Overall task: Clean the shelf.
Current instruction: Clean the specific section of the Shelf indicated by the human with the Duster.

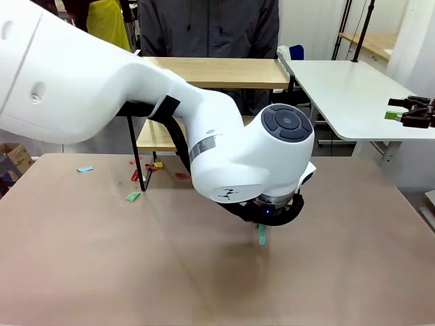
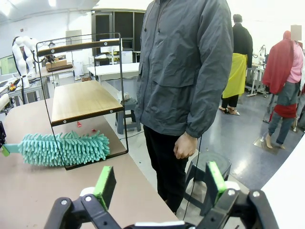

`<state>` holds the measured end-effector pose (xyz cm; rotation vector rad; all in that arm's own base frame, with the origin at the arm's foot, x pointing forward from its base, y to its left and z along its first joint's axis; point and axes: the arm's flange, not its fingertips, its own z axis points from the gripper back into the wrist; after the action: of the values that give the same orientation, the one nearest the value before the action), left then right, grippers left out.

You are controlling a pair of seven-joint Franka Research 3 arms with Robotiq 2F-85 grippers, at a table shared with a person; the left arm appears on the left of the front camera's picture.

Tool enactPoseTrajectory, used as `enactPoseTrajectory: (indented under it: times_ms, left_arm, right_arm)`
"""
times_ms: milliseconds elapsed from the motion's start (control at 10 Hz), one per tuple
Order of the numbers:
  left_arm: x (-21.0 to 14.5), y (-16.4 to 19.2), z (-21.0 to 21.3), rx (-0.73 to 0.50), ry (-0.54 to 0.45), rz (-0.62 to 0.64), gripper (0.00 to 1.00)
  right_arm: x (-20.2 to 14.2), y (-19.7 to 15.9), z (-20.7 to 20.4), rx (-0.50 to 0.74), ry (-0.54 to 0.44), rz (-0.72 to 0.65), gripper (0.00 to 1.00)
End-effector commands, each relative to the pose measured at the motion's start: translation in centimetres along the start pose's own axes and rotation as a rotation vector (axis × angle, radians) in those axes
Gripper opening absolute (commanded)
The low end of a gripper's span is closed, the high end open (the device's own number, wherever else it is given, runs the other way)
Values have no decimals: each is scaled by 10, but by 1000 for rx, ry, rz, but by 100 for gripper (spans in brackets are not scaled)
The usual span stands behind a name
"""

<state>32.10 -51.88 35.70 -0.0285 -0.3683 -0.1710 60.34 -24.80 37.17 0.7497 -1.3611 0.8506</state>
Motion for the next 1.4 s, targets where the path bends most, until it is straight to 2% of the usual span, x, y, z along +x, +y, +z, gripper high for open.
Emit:
enactPoseTrajectory:
  times_ms: [0, 100, 200, 400, 800, 1100, 1300]
  left_arm:
    - [0, -2, -4, -6, 12, 47, 13]
    - [2, 3, -3, 16, 63, 126, 13]
    - [0, 1, -5, 3, 8, 8, 13]
    - [2, 3, -7, 4, 31, 42, 13]
    - [16, 54, -13, 77, 54, 138, 13]
    - [9, 99, -20, 124, 113, 160, 13]
    - [4, 128, -14, 229, 135, 175, 13]
  right_arm:
    - [3, 1, -1, 4, 0, 5, 100]
    - [3, 1, -1, 4, 0, 5, 100]
    - [3, 1, -1, 4, 0, 5, 100]
    - [3, 1, -1, 4, 0, 5, 100]
    - [3, 1, -1, 4, 0, 5, 100]
    - [3, 1, -1, 4, 0, 5, 100]
    - [3, 1, -1, 4, 0, 5, 100]
